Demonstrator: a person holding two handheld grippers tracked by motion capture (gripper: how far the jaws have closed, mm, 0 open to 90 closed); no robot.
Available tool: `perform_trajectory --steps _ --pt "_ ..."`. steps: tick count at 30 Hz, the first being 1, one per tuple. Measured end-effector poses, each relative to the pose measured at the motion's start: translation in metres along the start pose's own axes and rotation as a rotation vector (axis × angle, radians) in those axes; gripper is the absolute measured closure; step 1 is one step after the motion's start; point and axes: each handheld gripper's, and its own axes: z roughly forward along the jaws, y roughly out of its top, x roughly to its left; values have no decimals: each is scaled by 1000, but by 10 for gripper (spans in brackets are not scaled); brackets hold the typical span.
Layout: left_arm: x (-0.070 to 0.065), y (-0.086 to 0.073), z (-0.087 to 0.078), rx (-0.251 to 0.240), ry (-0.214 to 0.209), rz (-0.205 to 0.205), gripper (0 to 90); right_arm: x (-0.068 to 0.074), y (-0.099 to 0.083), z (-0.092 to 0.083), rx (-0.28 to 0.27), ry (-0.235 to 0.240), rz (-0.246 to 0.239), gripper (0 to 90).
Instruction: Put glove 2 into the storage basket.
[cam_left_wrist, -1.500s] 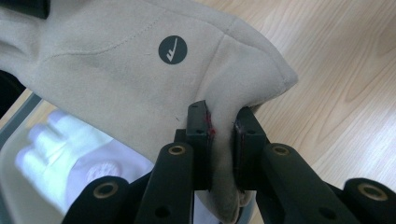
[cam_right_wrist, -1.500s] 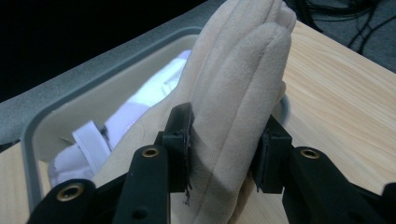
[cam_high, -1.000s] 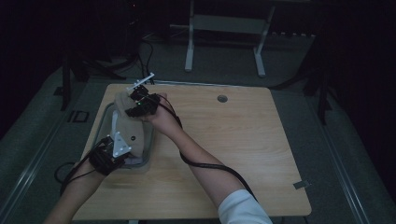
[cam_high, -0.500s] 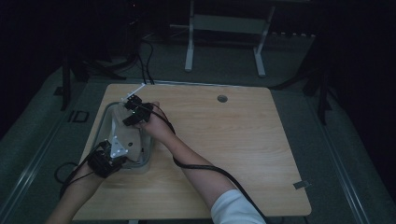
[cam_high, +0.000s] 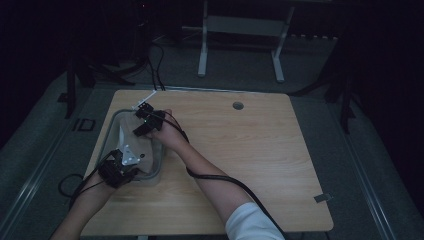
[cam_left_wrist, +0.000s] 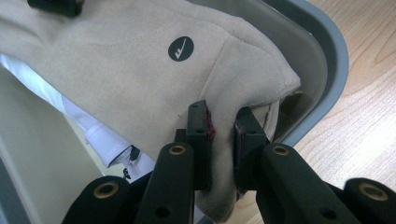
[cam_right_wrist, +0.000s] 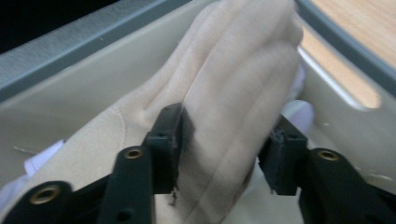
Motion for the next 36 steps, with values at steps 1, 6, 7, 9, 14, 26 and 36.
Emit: perform_trajectory --steps 1,6,7,9,14,26,36 --pt "0 0 0 -1 -3 -5 793 -1 0 -3 -5 -3 -4 505" --pt "1 3 -9 -31 -19 -24 694 -6 1 -18 -9 -19 -16 351" --pt "0 3 -11 -41 -21 -32 668 -7 0 -20 -3 -10 -11 322" --pt "0 6 -16 -44 -25 -42 590 -8 -2 -26 -8 -5 -18 289" --pt "-3 10 -26 -87 -1 -86 407 -11 -8 -37 -23 36 -17 197" --pt "-14 22 -21 -157 -68 -101 169 -12 -29 -62 -66 34 -62 188" --pt "-28 41 -9 -210 -106 -76 168 -21 -53 -83 -89 33 -63 190"
